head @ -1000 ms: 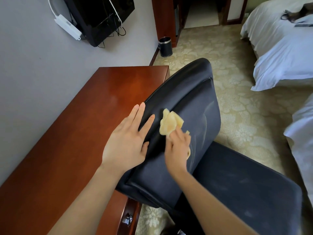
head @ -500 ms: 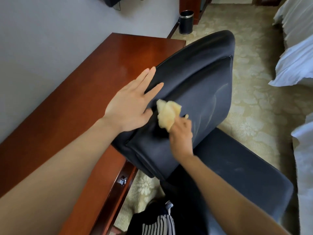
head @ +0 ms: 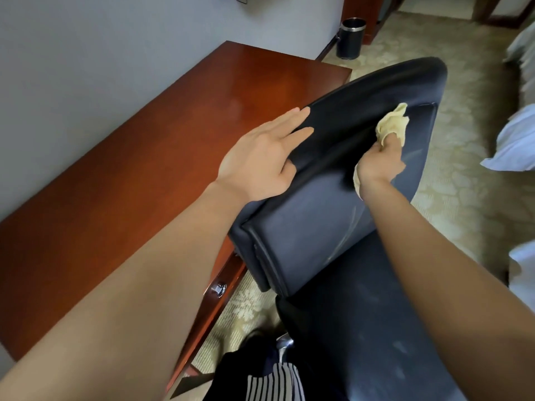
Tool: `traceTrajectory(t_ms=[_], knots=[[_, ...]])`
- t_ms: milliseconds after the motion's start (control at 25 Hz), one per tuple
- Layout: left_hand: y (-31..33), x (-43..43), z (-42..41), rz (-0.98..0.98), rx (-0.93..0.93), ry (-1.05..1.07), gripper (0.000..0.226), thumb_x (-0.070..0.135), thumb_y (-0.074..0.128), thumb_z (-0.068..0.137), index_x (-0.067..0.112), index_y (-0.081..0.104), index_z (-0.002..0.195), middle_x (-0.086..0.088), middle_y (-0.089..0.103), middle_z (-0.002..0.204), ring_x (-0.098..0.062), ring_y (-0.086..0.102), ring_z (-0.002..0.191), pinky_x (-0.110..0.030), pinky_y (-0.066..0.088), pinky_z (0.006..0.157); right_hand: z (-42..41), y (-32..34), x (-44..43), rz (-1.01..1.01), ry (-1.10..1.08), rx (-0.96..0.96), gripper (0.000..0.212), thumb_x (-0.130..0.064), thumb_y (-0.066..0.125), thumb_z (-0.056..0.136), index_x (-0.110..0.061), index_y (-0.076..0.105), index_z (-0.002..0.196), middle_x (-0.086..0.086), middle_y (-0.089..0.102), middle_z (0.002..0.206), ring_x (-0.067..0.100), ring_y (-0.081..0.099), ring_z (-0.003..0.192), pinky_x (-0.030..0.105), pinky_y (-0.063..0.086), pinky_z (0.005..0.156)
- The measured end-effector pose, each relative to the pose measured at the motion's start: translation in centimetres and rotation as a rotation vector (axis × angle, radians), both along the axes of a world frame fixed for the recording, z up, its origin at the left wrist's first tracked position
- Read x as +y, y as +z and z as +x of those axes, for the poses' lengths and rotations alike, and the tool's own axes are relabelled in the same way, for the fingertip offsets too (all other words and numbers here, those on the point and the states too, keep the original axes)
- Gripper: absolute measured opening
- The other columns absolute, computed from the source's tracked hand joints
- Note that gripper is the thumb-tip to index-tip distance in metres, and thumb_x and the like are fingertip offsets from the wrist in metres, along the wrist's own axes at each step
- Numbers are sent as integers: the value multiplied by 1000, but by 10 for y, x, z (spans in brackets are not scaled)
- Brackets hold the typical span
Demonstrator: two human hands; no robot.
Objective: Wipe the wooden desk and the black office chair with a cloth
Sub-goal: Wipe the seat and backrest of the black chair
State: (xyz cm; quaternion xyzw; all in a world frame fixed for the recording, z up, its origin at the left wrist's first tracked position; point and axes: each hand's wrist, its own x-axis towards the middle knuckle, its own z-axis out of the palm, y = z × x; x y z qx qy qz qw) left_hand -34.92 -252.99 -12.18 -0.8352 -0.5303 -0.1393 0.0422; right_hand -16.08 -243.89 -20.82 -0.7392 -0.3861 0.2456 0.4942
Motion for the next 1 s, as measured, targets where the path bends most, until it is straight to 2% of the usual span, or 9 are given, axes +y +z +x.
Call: traceTrajectory(t_ms=[120,240,320,440,560,640,840,920,1000], knots=[[1,-12,1,81,-107,3,51,2,49,85,6,50,136,-8,38,150,-24,37,138,-26,27,108,-31,12,-35,57,55,-129,19,-1,31,90,-11,46,85,1,44,89,28,38,86,28,32,72],[-16,-39,-13,172,-132,70,47,1,48,90,-1,48,136,-16,42,145,-31,41,135,-37,30,111,-62,3,-89,225,200,-192,24,4,40,91,-14,42,76,11,58,99,24,32,81,20,19,63],[-34,-63,-30,188,-165,149,46,6,44,95,0,42,141,-16,38,148,-30,34,139,-40,26,114,-76,-7,-118,253,309,-217,22,-1,44,93,-7,48,73,3,59,108,21,31,87,23,30,76],[-51,-82,-40,81,-343,215,48,15,33,102,8,25,149,0,16,157,-12,9,146,-22,7,118,-81,-23,-142,350,471,-367,20,-3,47,91,-3,55,73,5,61,101,19,33,90,51,36,95],[-55,-80,-37,47,-515,189,48,11,33,103,10,24,150,9,13,155,-5,4,145,-14,4,115,-81,-38,-157,507,702,-689,31,-10,35,88,-7,65,84,7,64,99,22,41,101,41,35,87],[-58,-80,-39,61,-552,183,47,9,34,103,10,26,149,8,16,154,-6,5,146,-15,6,116,-78,-59,-165,549,946,-953,41,-11,25,87,-15,58,111,5,61,120,22,48,118,35,30,88],[-60,-83,-35,68,-543,236,47,10,35,102,13,28,149,6,20,155,-8,6,146,-26,7,120,-40,-87,-155,753,1046,-1152,49,-11,37,87,-35,39,129,-17,34,139,23,38,104,32,43,85],[-58,-83,-34,69,-547,230,47,9,36,102,11,28,148,4,22,155,-10,7,146,-31,9,120,-30,-78,-139,833,1127,-1245,55,0,32,89,-33,41,132,-20,37,139,19,38,97,28,42,83],[-57,-85,-35,64,-547,224,48,7,36,101,9,28,148,3,21,155,-12,8,146,-34,11,120,-35,-67,-129,834,1051,-1089,56,8,29,87,-21,54,128,-9,56,127,13,37,90,25,41,77]])
